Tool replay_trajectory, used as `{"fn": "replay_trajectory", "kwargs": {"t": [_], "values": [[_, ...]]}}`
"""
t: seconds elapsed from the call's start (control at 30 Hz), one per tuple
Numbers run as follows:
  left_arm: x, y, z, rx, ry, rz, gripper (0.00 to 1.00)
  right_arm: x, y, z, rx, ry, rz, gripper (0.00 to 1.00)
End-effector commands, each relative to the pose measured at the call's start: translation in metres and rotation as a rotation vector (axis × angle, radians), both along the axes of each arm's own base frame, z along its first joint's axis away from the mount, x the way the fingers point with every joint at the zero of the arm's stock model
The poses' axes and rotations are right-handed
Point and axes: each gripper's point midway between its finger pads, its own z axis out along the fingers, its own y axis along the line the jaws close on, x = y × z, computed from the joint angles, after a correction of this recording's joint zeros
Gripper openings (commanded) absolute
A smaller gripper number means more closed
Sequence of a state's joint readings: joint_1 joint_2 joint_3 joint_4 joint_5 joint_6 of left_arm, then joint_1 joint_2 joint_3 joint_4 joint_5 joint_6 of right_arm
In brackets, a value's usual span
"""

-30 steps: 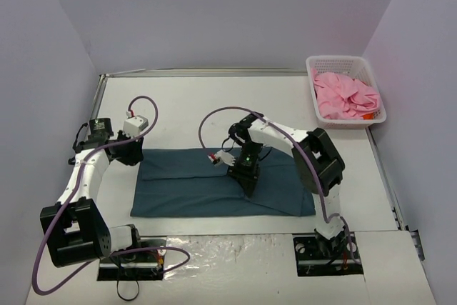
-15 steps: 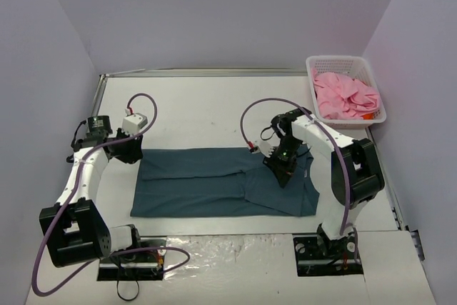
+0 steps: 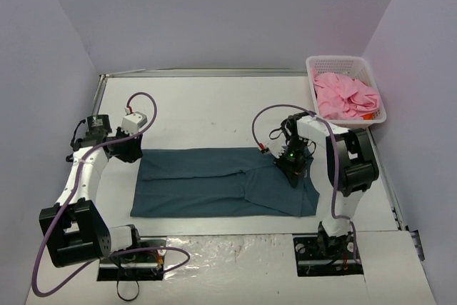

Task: Fold and stack the t-shirts
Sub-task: Rotate the tshirt 90 degrees

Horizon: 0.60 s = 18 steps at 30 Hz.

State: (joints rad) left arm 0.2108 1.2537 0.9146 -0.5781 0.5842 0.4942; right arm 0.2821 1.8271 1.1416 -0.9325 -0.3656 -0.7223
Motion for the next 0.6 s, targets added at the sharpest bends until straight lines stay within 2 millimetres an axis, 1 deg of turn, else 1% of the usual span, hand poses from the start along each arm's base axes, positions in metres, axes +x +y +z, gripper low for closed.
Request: {"fn": "replay_trajectory", "kwargs": {"t": [0.0,0.07,0.1,0.13,0.2,0.27,0.3,0.37,0.4,0.43,0.47,0.5,0.53,0.57], "values": [[0.007,-0.003,0.015,0.0,-0.045,-0.026,0.19,0.003,-0.013,-0.011,-0.051,0.039,-0.02,0.0],[0.008,-0.001,0.015,0.008,-0.046,-0.022,0.19,0.009,-0.015,-0.02,-0.058,0.066,-0.033,0.0],[0.007,-0.001,0.015,0.009,-0.045,-0.023,0.19,0.013,-0.015,-0.02,-0.056,0.054,-0.037,0.0],[0.008,0.0,0.015,0.013,-0.045,-0.024,0.19,0.015,-0.016,-0.025,-0.061,0.067,-0.04,0.0],[0.008,0.002,0.015,0.023,-0.047,-0.02,0.19,0.026,-0.017,-0.029,-0.064,0.052,-0.047,0.0],[0.009,0.004,0.013,0.029,-0.046,-0.015,0.19,0.03,-0.019,-0.038,-0.076,0.07,-0.054,0.0],[0.01,0.004,0.013,0.029,-0.047,-0.014,0.19,0.041,-0.018,-0.038,-0.072,0.053,-0.061,0.0],[0.012,0.007,0.011,0.033,-0.04,-0.009,0.19,0.049,-0.017,-0.047,-0.079,0.066,-0.069,0.0],[0.013,0.007,0.009,0.031,-0.031,-0.006,0.19,0.065,-0.015,-0.047,-0.072,0.035,-0.074,0.0],[0.014,0.008,0.009,0.031,-0.03,-0.003,0.19,0.069,-0.014,-0.053,-0.078,0.047,-0.081,0.0],[0.018,0.009,0.011,0.033,-0.035,0.008,0.19,0.076,-0.012,-0.055,-0.08,0.039,-0.091,0.0],[0.019,0.01,0.011,0.032,-0.032,0.012,0.19,0.096,-0.008,-0.052,-0.069,-0.004,-0.099,0.0],[0.021,0.012,0.011,0.032,-0.027,0.018,0.19,0.103,-0.006,-0.058,-0.07,0.001,-0.105,0.0],[0.022,0.013,0.011,0.036,-0.024,0.022,0.19,0.111,-0.004,-0.059,-0.07,-0.004,-0.108,0.0]]}}
